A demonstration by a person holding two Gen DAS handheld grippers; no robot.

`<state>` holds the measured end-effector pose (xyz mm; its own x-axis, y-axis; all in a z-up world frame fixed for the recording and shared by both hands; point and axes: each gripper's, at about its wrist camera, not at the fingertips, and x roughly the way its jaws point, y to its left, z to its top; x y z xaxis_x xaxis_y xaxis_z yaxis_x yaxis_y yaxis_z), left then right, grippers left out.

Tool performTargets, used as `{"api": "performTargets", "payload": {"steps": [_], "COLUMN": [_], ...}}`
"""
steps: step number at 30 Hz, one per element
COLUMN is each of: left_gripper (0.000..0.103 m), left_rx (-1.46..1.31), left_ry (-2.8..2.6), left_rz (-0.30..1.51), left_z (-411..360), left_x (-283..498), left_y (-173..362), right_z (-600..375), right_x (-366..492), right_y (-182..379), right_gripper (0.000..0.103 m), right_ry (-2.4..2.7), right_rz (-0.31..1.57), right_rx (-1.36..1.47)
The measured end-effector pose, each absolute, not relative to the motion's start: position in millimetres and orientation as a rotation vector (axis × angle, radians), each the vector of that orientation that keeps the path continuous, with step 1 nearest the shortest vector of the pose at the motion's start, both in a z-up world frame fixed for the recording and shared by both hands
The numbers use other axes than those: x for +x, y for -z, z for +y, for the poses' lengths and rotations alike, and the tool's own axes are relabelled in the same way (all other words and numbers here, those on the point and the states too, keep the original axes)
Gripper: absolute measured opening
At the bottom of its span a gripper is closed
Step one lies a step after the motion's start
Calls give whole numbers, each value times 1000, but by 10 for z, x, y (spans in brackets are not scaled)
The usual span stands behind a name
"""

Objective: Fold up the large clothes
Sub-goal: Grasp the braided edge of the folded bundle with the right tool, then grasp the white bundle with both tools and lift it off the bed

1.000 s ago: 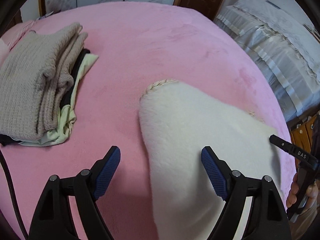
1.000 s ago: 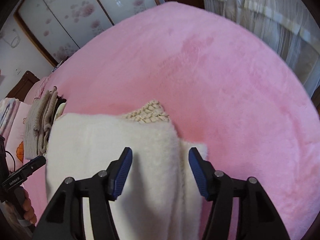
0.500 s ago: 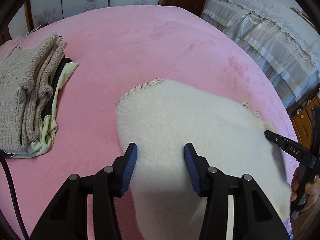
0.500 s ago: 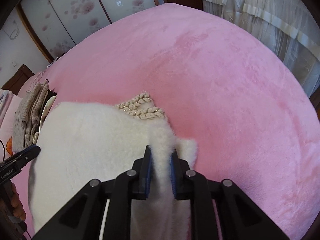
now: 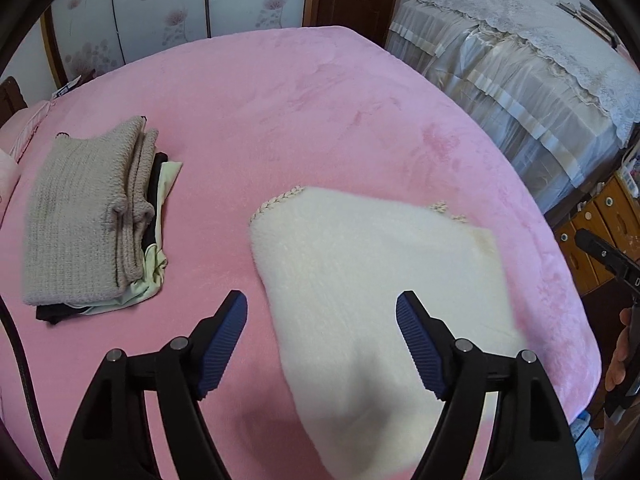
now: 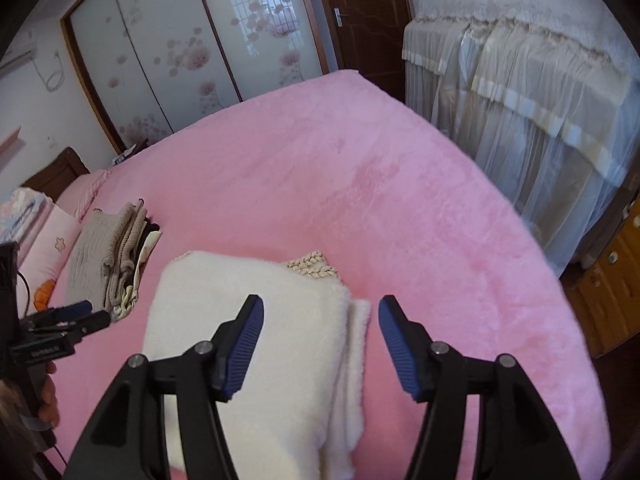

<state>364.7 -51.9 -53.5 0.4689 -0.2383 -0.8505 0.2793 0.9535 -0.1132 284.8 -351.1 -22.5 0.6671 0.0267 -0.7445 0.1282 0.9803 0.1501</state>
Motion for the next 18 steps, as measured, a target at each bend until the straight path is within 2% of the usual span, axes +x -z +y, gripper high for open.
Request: {"api": "performTargets", "payload": {"steps": [9,10,12,15,18], "left_gripper": [76,76,76,83,84], "left_rx": [24,25,20,-42,-77], "left_ry": [375,387,395,438,489], "left_rz": [925,919,907,909,940], "left_z": [-586,-626,-651,-642,-663], "left_x": [3064,3025,2955,2911,2902], "left_y": [-103,-124,-135,-72,103], "right_z": [-3190,-3180,-3173,-3194,-3257], "right_x": [2439,2417,2399,2371,2362], "right_y": [-274,-283,-262,-176,-42], "right_gripper": [62,63,74,74,75], "right_ry": [35,25,-24,-55,-65], "right_rz": [853,858,872,886,883], "right_rx": [63,61,74,108,151]}}
